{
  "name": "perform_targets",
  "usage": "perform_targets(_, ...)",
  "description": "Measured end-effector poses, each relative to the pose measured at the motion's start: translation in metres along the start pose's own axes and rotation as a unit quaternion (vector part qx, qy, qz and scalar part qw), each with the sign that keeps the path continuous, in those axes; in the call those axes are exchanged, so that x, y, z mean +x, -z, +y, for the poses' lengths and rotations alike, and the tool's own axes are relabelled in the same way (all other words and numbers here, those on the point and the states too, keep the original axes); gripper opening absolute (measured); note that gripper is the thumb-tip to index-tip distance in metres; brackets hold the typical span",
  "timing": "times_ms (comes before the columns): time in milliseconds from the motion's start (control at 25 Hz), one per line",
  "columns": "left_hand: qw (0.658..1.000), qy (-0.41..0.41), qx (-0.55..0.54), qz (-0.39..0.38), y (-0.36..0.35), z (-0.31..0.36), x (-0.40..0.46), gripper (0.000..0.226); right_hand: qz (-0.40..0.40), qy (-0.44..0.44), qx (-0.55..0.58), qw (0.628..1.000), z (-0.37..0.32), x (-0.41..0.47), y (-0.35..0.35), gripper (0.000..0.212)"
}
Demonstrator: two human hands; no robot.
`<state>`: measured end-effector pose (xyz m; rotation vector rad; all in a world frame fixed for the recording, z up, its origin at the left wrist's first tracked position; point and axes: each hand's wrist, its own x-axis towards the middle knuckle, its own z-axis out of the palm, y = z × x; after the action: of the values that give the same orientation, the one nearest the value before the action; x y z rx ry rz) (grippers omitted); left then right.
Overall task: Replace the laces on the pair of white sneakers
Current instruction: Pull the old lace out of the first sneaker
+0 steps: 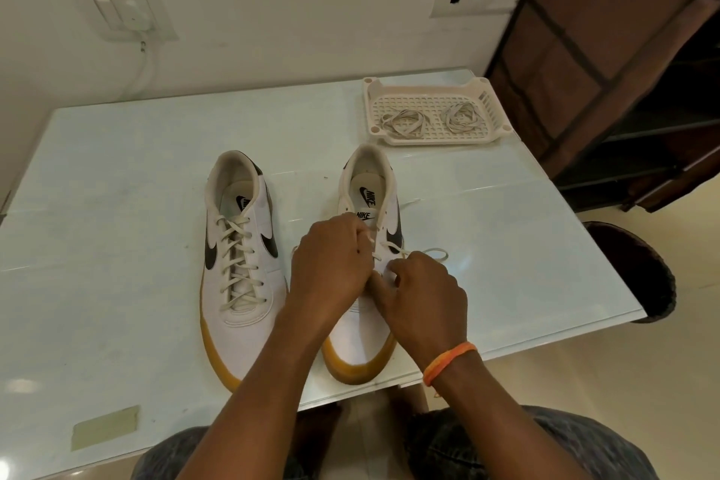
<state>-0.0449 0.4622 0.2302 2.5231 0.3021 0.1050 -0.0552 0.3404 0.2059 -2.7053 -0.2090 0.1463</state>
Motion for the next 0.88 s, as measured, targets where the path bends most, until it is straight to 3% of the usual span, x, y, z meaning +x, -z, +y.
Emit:
perform_targets(120,0.991,0.068,-0.097,0.066,0.016,-0.009,0.008,0.026,-0.007,-0.001,-0.001,1.0,0.001,0.004,0.0,0.046)
perform_targets(200,0.96,0.165,-0.175,0.146,0.037,-0.027,0.015,0.026,-0.01,-0.001,0.009,1.0,0.001,0.006,0.0,0.046)
perform_targets(280,0.947,0.208,-0.155,0.188,0.048,-0.043,0.012,0.024,-0.006,0.003,0.012,1.0,0.001,0.006,0.0,0.047)
perform_targets(360,0.965,0.165,-0.077,0.19,0.043,-0.036,0.004,0.019,-0.004,0.004,0.012,1.0,0.001,0.006,0.0,0.047)
perform_targets(440,0.981,0.07,-0.045,0.175,0.034,-0.015,-0.002,0.021,-0.004,0.006,0.009,1.0,0.001,0.006,-0.002,0.047)
perform_targets(560,0.995,-0.045,0.085,0.03,0.012,0.002,-0.003,0.023,-0.01,0.01,0.02,1.0,0.002,0.006,-0.002,0.047)
perform_targets(680,0.979,-0.037,0.191,-0.059,-0.005,0.003,-0.003,0.024,-0.018,0.018,0.015,1.0,0.003,0.007,-0.002,0.047)
perform_targets(800,0.985,-0.034,0.163,-0.04,-0.005,0.001,-0.001,0.022,-0.012,0.017,0.021,1.0,0.003,0.007,-0.002,0.047)
perform_targets(880,0.998,-0.02,0.06,-0.009,0.002,0.001,0.001,0.019,-0.014,0.011,0.025,1.0,0.003,0.007,-0.002,0.046)
